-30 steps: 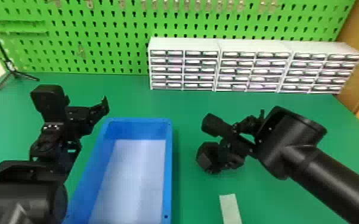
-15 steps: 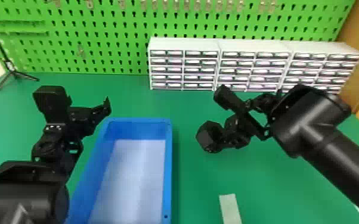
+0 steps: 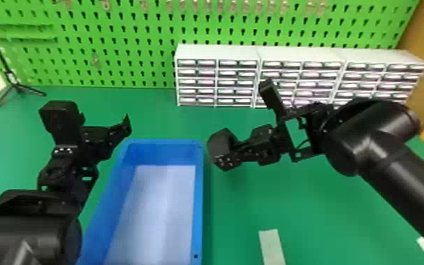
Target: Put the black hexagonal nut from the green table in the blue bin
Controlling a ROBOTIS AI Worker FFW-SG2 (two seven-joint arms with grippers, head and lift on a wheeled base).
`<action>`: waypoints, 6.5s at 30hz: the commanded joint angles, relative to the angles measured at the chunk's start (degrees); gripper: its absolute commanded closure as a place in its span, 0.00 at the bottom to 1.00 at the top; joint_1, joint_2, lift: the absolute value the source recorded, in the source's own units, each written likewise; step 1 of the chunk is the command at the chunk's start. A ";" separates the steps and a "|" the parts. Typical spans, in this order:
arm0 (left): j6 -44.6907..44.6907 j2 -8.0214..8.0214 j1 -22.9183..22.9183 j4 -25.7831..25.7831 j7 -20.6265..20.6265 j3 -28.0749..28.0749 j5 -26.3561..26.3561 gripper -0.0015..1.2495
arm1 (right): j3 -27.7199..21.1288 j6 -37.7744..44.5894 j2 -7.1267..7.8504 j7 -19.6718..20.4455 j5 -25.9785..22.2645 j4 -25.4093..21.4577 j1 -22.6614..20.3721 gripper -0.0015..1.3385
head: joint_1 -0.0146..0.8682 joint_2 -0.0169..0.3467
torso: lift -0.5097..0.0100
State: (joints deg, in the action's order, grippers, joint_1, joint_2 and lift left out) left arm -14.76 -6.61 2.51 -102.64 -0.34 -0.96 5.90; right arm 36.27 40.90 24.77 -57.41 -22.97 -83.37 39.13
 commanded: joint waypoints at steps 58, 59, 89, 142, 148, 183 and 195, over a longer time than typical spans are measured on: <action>0.18 -0.25 0.12 0.25 -0.01 -0.53 0.60 0.13 | 25.43 -7.33 -8.87 5.20 11.28 -0.30 12.11 0.78 | 0.79 0.12 | 0.80; 0.18 -0.25 0.12 0.34 -0.01 -0.53 0.60 0.13 | 25.43 -7.33 -8.87 5.20 11.28 -0.30 12.11 0.78 | 0.79 0.12 | 0.80; 0.18 -0.51 0.04 0.25 -0.01 -0.44 0.95 0.13 | 25.43 -7.33 -8.43 5.11 12.60 -0.74 12.11 0.06 | 0.79 0.12 | 0.80; 0.18 -0.69 0.39 0.25 -0.01 -0.18 0.95 0.13 | -8.06 -7.51 -13.00 2.21 17.96 1.37 -1.69 0.06 | 0.79 0.12 | 0.80; 0.18 -0.60 0.30 0.25 -0.01 -0.35 0.95 0.13 | -15.53 -7.59 -15.19 7.40 18.49 1.37 -5.56 0.06 | 0.79 0.12 | 0.80; 0.44 -0.60 -0.14 0.25 -0.01 -0.35 1.31 0.13 | -32.14 -25.79 -21.26 42.11 14.80 -3.64 -23.58 0.06 | 0.79 0.12 | 0.80; 0.44 -0.60 -0.23 0.25 0.08 -0.18 1.22 0.13 | -32.93 -35.98 -23.02 51.43 17.52 -2.32 -27.27 0.06 | 0.79 0.12 | 0.80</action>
State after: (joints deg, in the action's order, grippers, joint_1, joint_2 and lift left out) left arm -14.32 -7.21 2.29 -102.39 -0.26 -1.23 7.20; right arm 3.07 8.97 1.98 -7.71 -6.50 -86.83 12.71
